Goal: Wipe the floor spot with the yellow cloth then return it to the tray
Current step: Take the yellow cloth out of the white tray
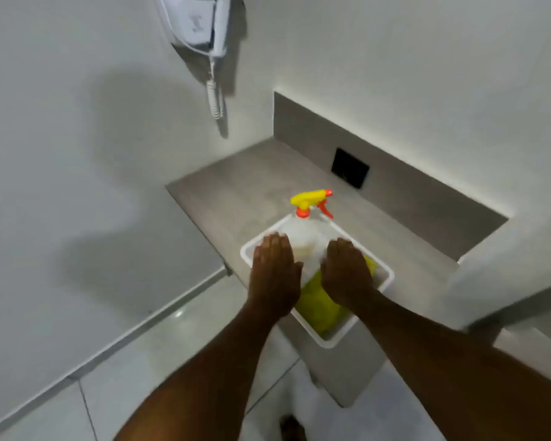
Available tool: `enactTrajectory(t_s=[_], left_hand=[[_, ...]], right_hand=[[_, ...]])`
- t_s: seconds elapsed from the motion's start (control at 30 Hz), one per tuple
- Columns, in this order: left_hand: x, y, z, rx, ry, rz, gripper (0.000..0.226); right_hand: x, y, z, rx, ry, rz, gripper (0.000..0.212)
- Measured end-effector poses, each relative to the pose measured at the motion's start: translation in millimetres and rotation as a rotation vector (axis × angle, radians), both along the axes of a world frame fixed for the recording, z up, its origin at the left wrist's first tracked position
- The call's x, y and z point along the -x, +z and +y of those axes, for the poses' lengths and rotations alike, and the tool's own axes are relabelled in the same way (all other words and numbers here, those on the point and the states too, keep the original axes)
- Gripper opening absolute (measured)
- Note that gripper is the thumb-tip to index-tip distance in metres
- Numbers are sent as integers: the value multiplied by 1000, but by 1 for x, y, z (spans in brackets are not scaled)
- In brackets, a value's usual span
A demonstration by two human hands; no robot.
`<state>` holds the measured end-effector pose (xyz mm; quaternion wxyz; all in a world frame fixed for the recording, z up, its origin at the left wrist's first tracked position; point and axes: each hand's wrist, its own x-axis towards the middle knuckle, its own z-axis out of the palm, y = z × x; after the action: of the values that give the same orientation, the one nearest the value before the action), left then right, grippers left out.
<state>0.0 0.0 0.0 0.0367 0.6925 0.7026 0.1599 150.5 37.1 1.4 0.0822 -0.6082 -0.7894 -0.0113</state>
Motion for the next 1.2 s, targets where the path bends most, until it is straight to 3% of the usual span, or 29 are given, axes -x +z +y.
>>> enactTrajectory(t_s=[0.1, 0.33, 0.5, 0.6, 0.7, 0.8, 0.9, 1.07, 1.2], left_hand=[[-29, -25, 2, 147, -51, 71, 62], [-58, -39, 12, 572, 7, 258, 56], [-63, -38, 23, 618, 27, 262, 42], [-62, -36, 25, 634, 40, 208, 33], [-61, -33, 29, 623, 72, 62, 24], [-53, -21, 36, 555, 122, -110, 16], [-33, 0, 42, 433, 92, -258, 23], [35, 62, 23, 325, 141, -665, 23], [105, 91, -20, 323, 174, -915, 9]], right_hand=[[-12, -23, 4, 69, -140, 50, 24], [-39, -37, 27, 156, -276, -44, 29], [-51, -50, 44, 334, -189, -54, 39], [-55, -48, 55, 514, -210, 99, 27], [-58, -40, 66, 640, -275, 225, 23], [-59, -29, 68, 635, -359, 356, 27], [-48, -10, 68, 498, -451, 521, 38], [5, 35, 57, 306, -373, 832, 55], [62, 47, 34, 534, -317, 1141, 21]])
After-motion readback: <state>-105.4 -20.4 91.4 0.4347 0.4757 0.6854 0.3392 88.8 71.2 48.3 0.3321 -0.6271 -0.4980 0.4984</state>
